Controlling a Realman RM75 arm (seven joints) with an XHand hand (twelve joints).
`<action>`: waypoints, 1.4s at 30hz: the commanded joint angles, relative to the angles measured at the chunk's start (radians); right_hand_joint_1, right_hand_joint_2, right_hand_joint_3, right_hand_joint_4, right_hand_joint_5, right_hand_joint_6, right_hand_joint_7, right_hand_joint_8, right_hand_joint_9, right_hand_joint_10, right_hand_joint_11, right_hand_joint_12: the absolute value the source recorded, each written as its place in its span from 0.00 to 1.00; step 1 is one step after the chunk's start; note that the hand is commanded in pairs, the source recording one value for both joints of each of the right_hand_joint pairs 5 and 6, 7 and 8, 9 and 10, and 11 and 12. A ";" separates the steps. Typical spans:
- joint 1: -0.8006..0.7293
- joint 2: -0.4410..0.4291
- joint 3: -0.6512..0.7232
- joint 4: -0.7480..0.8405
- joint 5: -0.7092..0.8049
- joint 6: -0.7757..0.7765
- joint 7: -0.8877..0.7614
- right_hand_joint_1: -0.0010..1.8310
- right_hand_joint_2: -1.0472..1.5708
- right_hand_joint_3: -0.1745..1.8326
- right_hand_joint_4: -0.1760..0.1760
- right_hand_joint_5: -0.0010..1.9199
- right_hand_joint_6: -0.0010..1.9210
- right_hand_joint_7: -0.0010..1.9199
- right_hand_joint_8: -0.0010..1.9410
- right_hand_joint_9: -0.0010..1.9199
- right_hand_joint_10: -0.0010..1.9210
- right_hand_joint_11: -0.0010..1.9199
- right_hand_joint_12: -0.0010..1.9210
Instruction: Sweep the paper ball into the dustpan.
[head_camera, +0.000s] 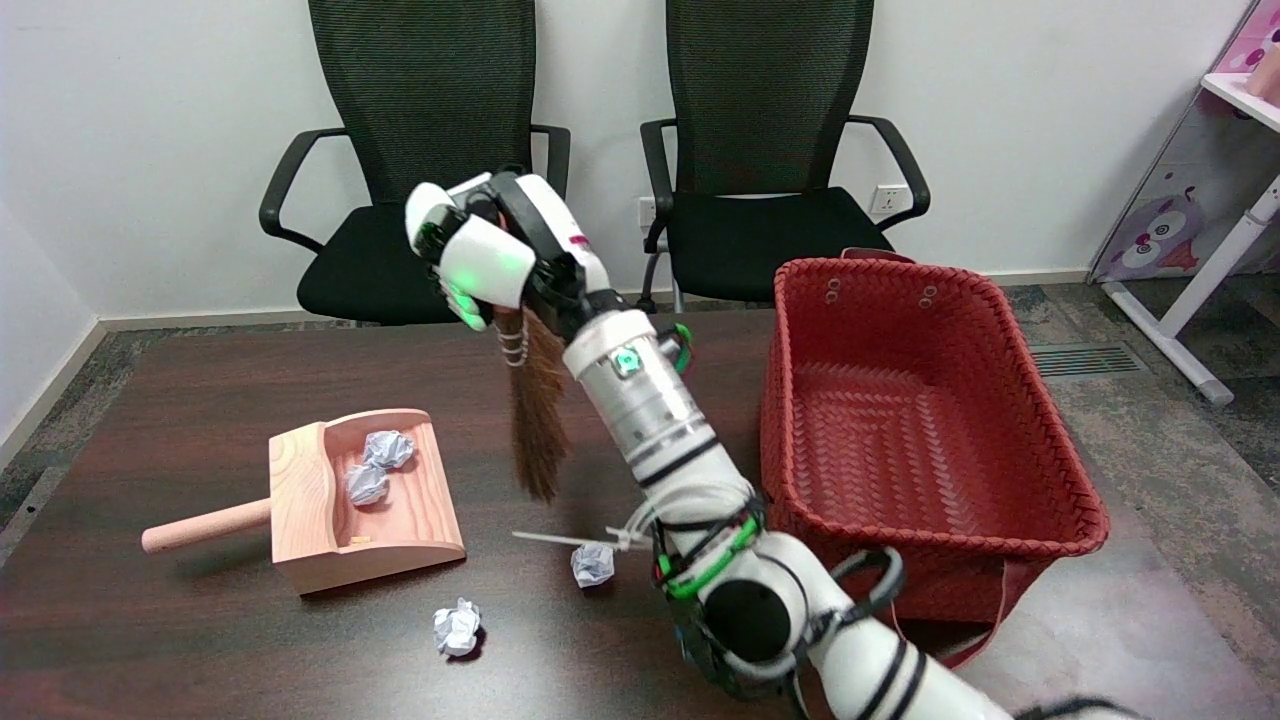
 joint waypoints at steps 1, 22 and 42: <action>-0.402 -0.233 0.203 -0.252 -0.368 0.009 -0.166 0.41 1.00 1.00 0.57 1.00 1.00 1.00 0.99 1.00 1.00 1.00 1.00; -0.501 -0.326 0.273 -0.220 -0.461 -0.028 -0.166 0.42 1.00 1.00 0.58 1.00 1.00 1.00 0.99 1.00 1.00 1.00 1.00; -0.592 -0.324 0.267 -0.238 -0.461 -0.207 -0.166 0.43 1.00 1.00 0.58 1.00 1.00 1.00 0.99 1.00 1.00 1.00 1.00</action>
